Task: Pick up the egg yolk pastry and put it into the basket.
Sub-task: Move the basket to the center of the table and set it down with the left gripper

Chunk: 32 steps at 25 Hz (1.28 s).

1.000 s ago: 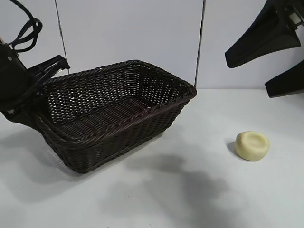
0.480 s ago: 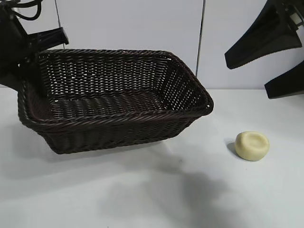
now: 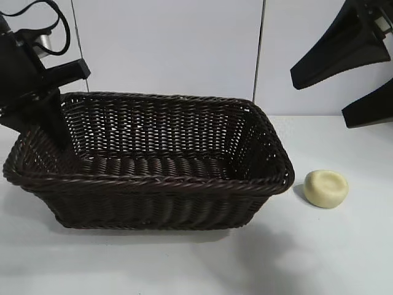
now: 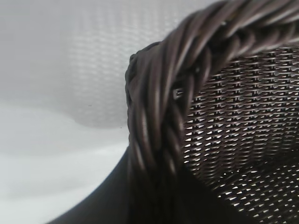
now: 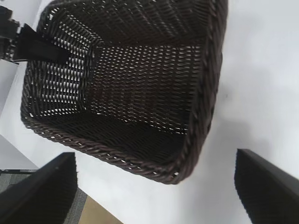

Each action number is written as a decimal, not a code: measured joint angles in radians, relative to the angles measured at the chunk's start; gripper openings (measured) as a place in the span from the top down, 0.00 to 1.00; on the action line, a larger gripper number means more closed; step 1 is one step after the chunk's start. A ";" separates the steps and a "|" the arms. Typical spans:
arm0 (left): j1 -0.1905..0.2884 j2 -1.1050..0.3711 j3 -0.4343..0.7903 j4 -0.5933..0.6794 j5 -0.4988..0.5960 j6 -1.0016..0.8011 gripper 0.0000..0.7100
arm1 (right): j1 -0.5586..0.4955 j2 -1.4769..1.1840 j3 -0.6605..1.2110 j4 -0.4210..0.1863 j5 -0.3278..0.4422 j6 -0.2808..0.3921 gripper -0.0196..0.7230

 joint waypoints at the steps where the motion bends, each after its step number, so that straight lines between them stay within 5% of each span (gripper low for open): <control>1: 0.000 0.006 0.000 -0.007 0.000 0.006 0.86 | 0.000 0.000 0.000 0.000 0.000 0.000 0.09; 21: -0.024 0.032 0.000 -0.018 -0.027 0.060 0.84 | 0.000 0.000 0.000 0.000 0.000 0.000 0.09; 24: -0.024 0.032 0.000 -0.032 -0.028 0.060 0.69 | 0.000 0.000 0.000 0.000 0.001 0.000 0.09; 29: -0.024 0.032 0.000 -0.041 -0.028 0.060 0.28 | 0.000 0.000 0.000 0.000 0.001 0.000 0.09; 32: -0.024 0.032 0.000 -0.040 -0.028 0.060 0.20 | 0.000 0.000 0.000 0.000 0.001 0.000 0.09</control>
